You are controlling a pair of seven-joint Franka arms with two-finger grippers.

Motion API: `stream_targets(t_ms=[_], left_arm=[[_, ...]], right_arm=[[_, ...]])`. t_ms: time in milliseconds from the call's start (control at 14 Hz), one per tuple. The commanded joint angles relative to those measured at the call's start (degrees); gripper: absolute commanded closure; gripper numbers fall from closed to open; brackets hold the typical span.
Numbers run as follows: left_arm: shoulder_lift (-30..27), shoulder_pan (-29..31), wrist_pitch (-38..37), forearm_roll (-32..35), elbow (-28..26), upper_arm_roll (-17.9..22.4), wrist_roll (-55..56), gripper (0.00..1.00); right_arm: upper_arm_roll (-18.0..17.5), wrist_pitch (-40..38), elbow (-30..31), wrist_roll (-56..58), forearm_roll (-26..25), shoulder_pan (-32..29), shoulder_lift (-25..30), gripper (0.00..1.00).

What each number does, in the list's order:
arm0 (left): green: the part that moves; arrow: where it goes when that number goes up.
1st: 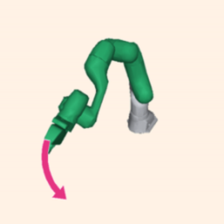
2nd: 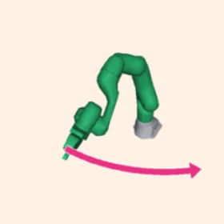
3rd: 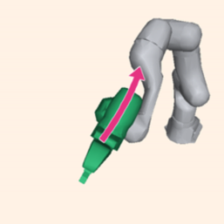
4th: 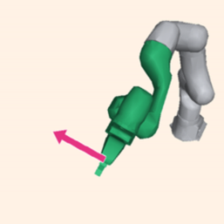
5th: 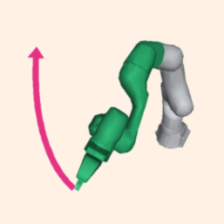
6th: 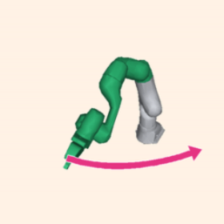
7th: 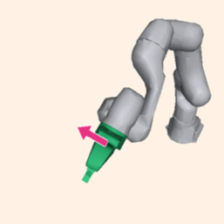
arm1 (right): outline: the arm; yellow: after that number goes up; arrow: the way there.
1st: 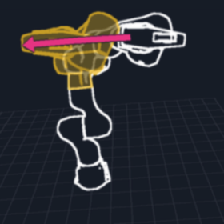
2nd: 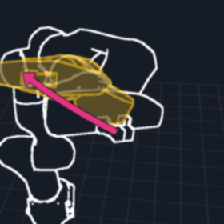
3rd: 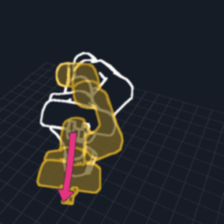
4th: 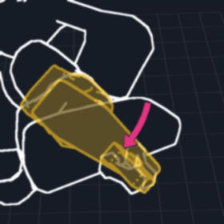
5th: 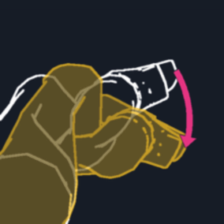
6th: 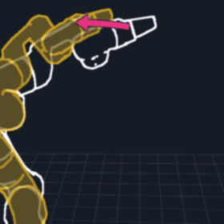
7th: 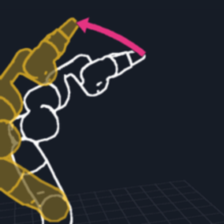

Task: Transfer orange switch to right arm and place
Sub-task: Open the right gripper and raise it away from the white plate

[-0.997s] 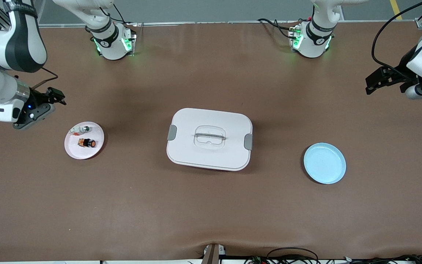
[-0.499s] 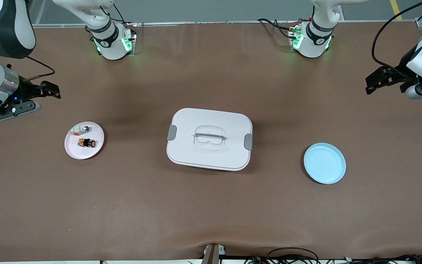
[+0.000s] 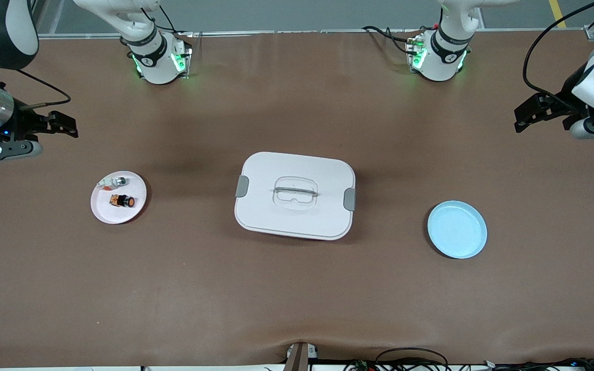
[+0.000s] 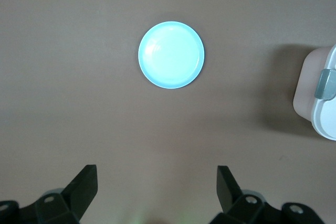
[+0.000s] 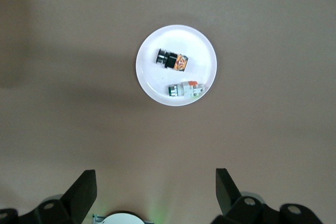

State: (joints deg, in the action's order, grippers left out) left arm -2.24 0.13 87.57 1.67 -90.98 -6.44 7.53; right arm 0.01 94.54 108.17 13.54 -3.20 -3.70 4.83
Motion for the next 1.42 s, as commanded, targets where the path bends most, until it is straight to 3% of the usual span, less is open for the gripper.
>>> stream_targets(t_ms=[0, 427, 997, 1353], left_arm=[[-1.71, 0.22, 0.23, -0.17, -1.48, -0.24, -1.29, 0.00], [-2.85, 0.39, -0.12, -0.52, -1.30, -0.15, -1.47, 0.00], [-3.47, 2.33, -1.61, -0.88, -1.22, 0.55, -5.60, 0.00], [-2.77, 2.06, -1.52, -0.88, -1.13, 0.12, -5.51, 0.00]], right_arm=[[0.43, -1.55, -6.11, -1.76, -0.49, 0.10, -2.10, 0.00], [0.60, -3.05, -13.07, -1.94, 0.21, 0.00, -2.81, 0.00], [0.60, -6.74, -14.21, -2.02, 3.55, -1.75, -2.19, 0.00], [0.08, -6.48, -14.21, -10.37, 4.60, -1.31, -1.66, 0.00]])
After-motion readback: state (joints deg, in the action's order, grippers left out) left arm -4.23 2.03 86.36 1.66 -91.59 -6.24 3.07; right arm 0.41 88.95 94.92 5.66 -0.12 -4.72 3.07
